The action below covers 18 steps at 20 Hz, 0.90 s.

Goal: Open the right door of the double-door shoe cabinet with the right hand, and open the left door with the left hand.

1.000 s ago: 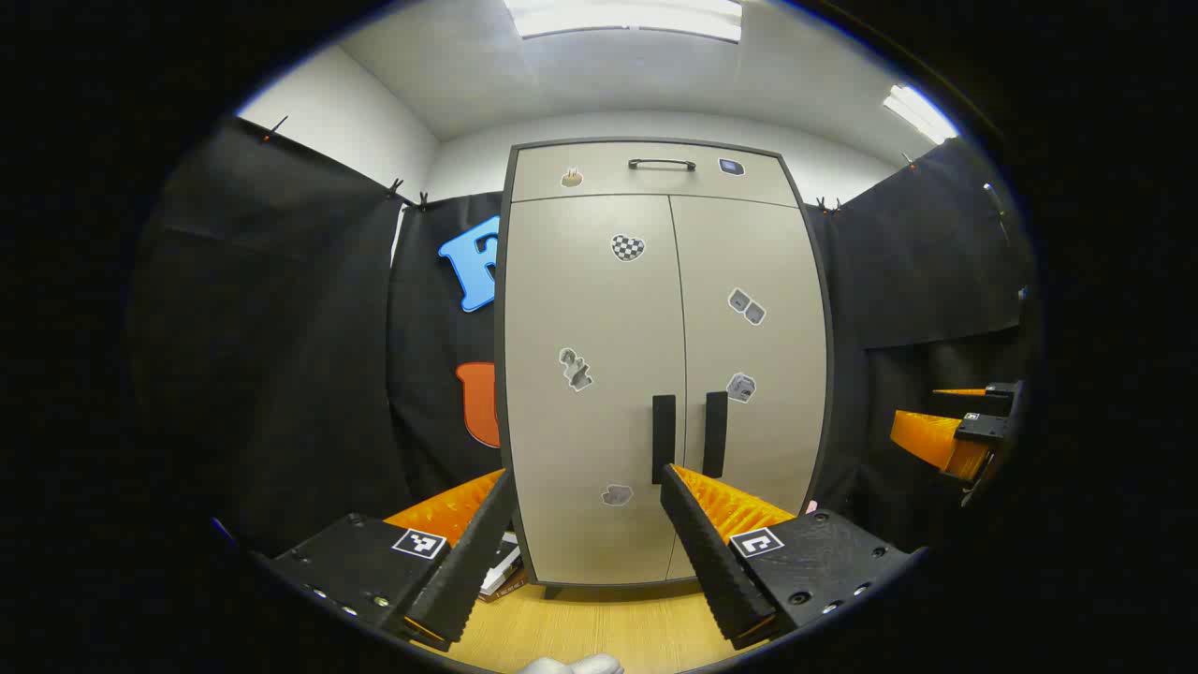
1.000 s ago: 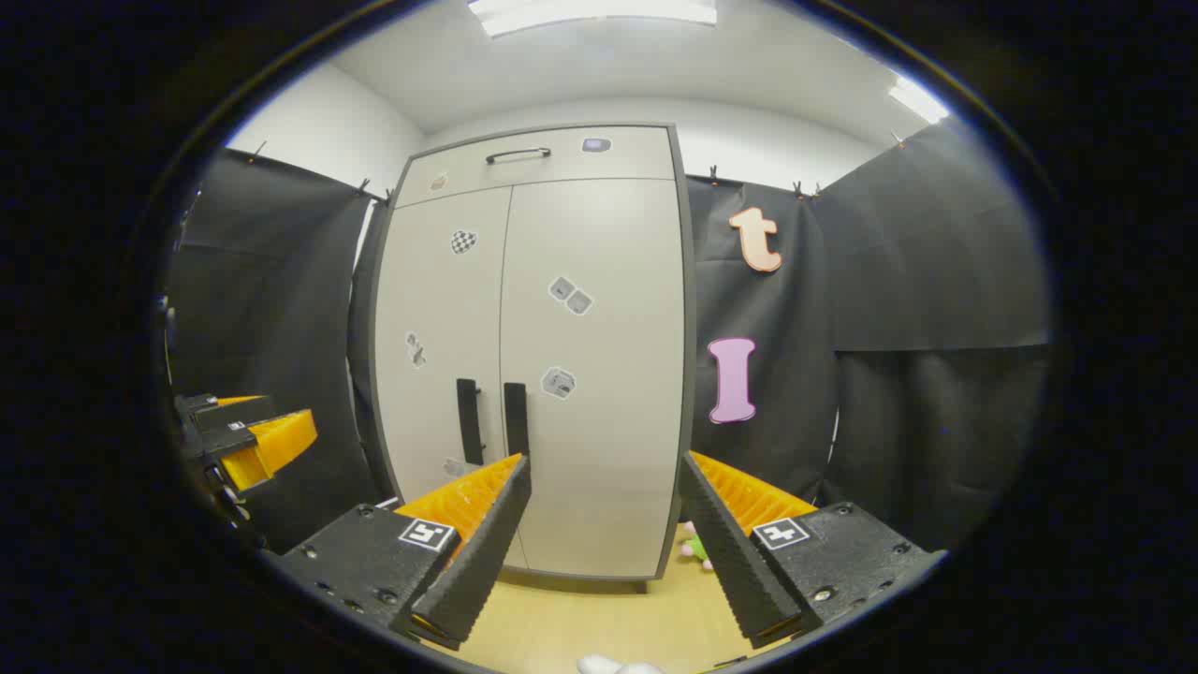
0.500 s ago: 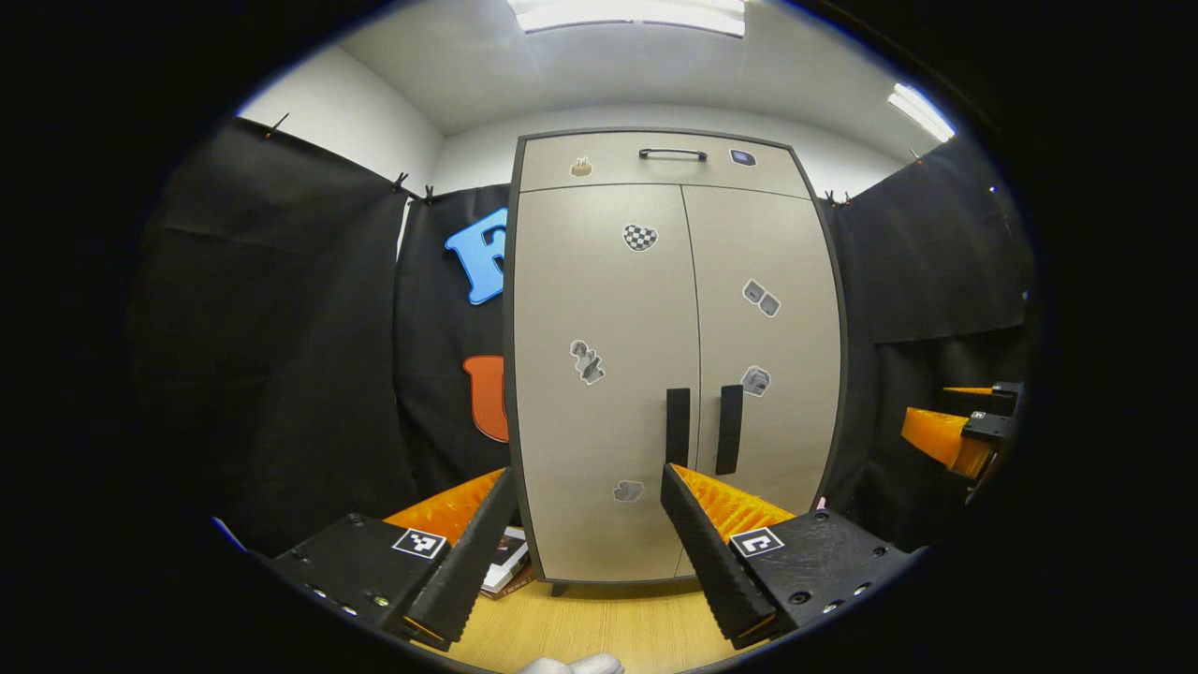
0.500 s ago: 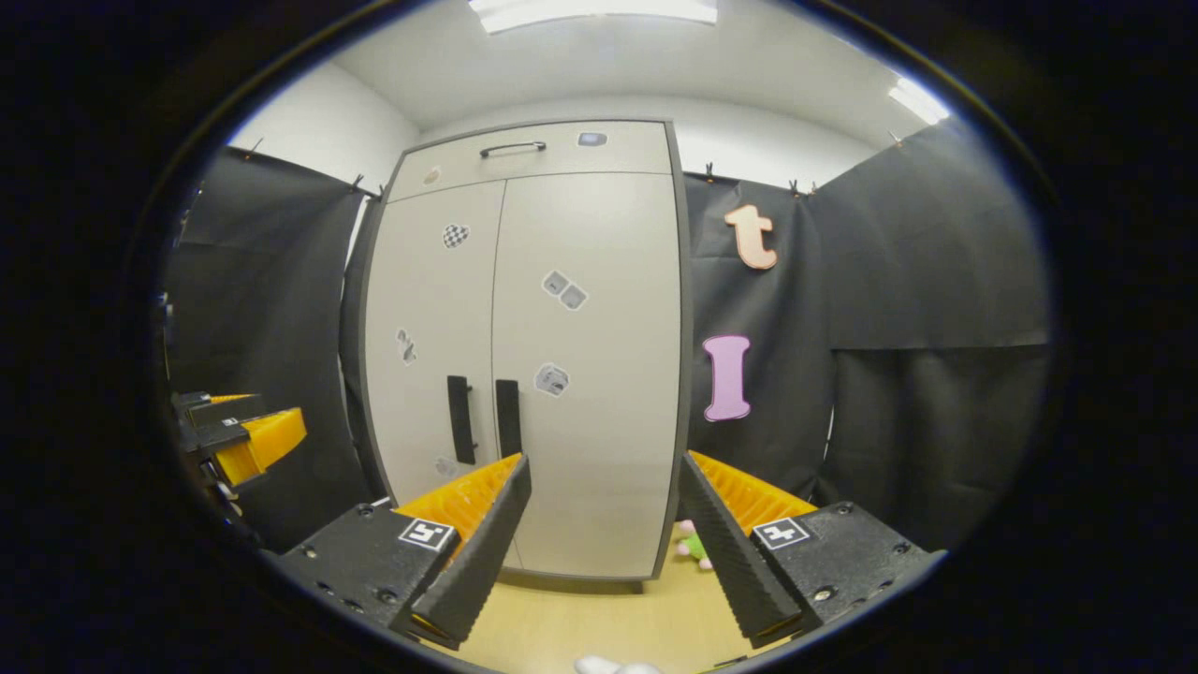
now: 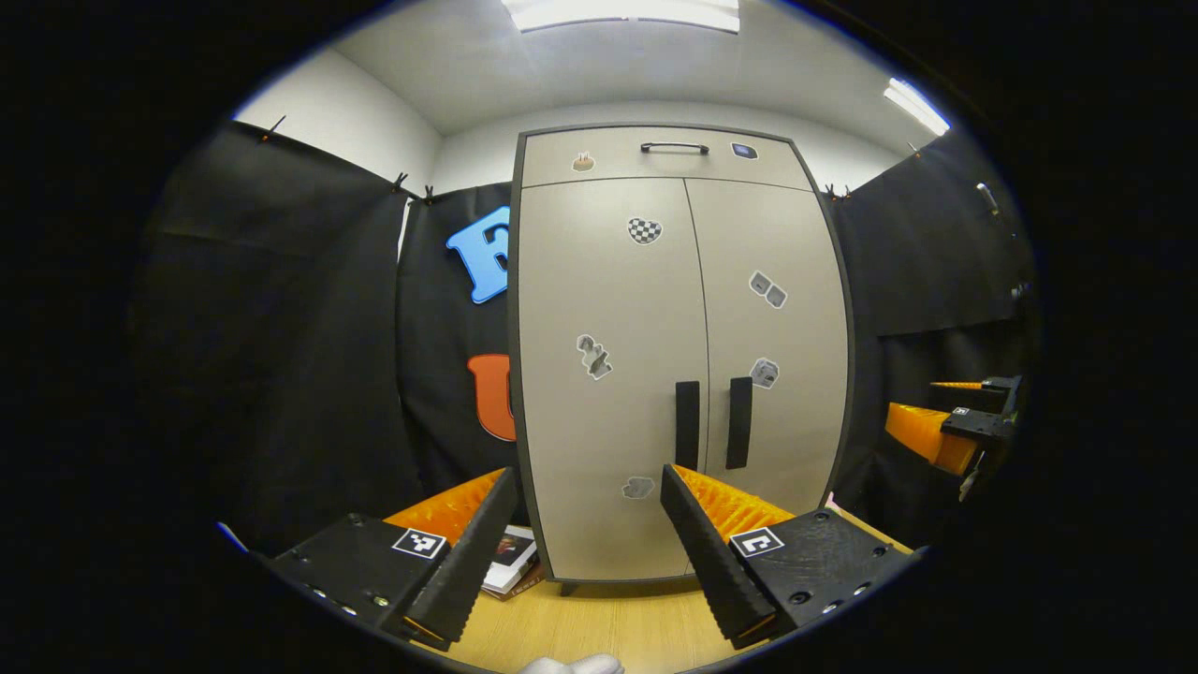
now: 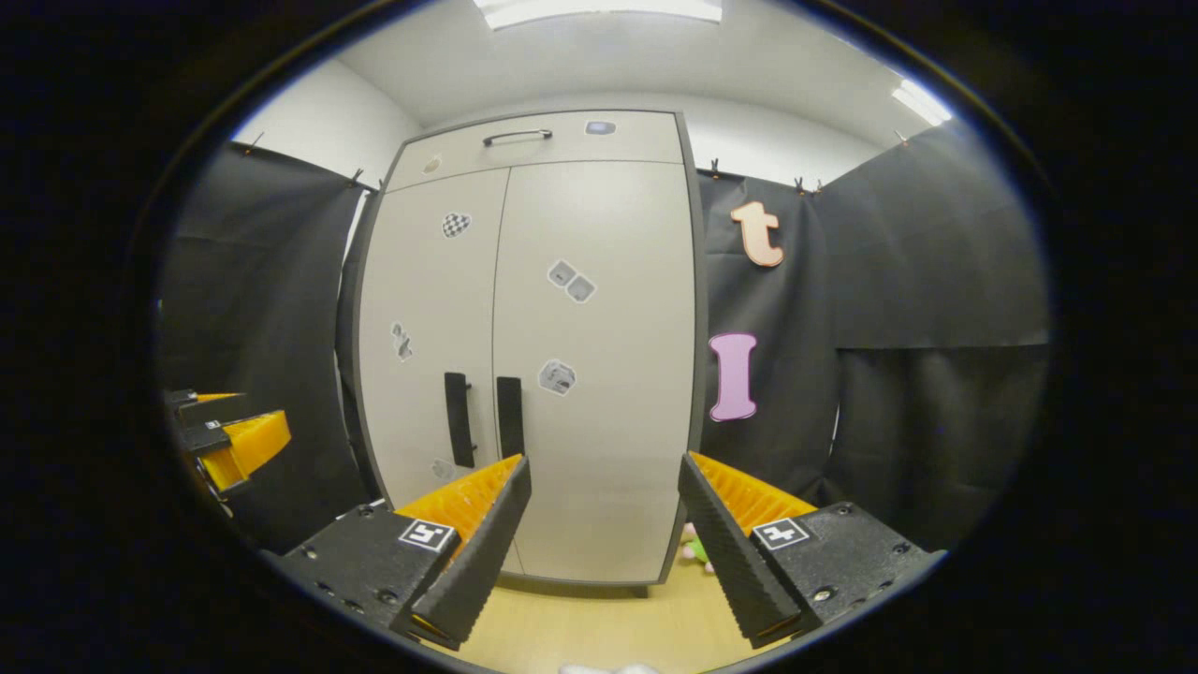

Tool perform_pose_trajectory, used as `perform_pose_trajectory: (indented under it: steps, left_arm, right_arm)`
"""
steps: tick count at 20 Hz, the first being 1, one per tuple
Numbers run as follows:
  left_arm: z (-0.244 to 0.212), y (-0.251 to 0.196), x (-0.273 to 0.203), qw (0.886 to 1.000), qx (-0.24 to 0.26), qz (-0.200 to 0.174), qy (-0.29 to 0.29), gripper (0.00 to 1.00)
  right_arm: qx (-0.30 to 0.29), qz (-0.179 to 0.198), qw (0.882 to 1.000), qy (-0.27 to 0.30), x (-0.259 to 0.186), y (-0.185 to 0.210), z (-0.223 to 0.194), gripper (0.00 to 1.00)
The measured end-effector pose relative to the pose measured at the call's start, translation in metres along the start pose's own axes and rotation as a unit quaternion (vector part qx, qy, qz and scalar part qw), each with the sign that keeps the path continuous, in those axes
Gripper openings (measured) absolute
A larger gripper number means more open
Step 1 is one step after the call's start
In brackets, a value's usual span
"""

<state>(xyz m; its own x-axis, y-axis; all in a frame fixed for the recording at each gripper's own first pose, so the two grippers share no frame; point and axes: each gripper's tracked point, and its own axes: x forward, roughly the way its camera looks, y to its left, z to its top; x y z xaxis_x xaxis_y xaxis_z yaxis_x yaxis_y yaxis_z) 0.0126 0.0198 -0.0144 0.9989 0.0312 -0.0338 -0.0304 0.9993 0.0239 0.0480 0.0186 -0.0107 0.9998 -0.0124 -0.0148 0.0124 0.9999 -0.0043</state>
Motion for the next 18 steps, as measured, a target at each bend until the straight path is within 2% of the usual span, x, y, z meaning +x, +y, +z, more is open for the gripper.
perform_pose_trajectory:
  steps: [12,18]
  left_arm:
    - [-0.014,0.045,-0.021,0.998,-0.006,0.053,0.017,0.94]
    - [-0.021,0.058,-0.023,0.997,-0.006,0.071,0.030,0.94]
  right_arm:
    - [-0.008,0.020,1.000,0.020,0.125,0.080,-0.017,1.00]
    - [-0.010,0.009,0.999,0.035,0.178,0.100,-0.022,0.90]
